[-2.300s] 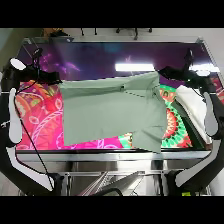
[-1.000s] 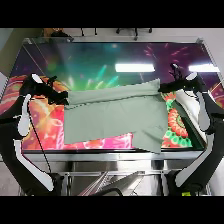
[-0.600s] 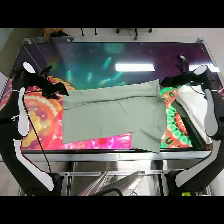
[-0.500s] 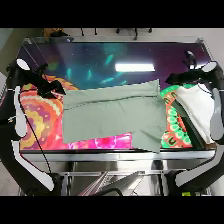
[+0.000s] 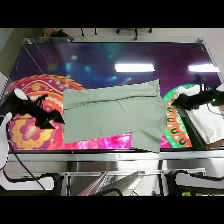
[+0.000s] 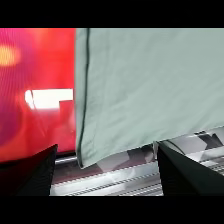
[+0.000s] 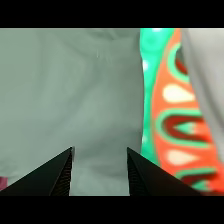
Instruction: Fold the shirts.
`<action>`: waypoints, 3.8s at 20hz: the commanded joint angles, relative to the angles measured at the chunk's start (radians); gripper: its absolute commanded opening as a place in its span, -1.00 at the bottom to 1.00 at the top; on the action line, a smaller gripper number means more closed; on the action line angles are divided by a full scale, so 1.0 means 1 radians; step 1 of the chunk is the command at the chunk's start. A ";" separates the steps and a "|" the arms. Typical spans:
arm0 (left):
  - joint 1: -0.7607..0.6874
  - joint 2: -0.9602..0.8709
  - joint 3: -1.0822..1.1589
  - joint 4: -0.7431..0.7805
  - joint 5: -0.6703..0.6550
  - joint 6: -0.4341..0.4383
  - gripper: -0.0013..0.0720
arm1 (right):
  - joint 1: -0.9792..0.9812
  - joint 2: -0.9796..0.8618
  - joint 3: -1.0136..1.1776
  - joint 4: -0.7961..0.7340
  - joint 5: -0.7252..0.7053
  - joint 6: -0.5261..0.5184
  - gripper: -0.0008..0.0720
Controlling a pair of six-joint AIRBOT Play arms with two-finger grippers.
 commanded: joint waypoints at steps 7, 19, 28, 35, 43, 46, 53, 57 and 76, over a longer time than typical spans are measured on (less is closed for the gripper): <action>0.040 0.110 -0.381 -0.303 0.322 0.200 0.59 | -0.025 0.264 -0.309 0.001 -0.035 0.117 -0.36; 0.048 0.088 -0.217 -0.309 0.317 0.227 -0.93 | -0.096 0.264 -0.589 0.021 -0.023 0.133 0.22; 0.048 -0.001 -0.217 -0.309 0.262 0.227 -0.93 | 0.014 0.244 -0.777 0.278 -0.341 0.020 0.19; 0.050 -0.001 -0.217 -0.289 0.197 0.212 -0.93 | 0.023 0.273 -0.697 0.339 -0.278 -0.097 -0.93; 0.071 0.011 -0.222 -0.045 -0.013 0.040 -0.93 | 0.026 0.607 -0.811 0.056 0.040 0.170 -0.93; 0.071 0.101 -0.291 -0.047 0.019 0.033 -0.93 | 0.026 0.780 -0.843 0.018 0.084 0.235 -0.93; 0.084 0.213 -0.173 -0.092 -0.010 0.033 -0.93 | 0.025 0.652 -0.698 0.135 -0.044 0.132 -0.93; 0.084 0.203 -0.027 -0.126 0.032 0.016 -0.93 | 0.026 0.451 -0.476 0.230 -0.119 0.031 -0.93; -0.050 -0.354 0.562 -0.178 0.085 0.016 0.56 | 0.167 -0.221 0.096 0.229 -0.397 -0.234 0.68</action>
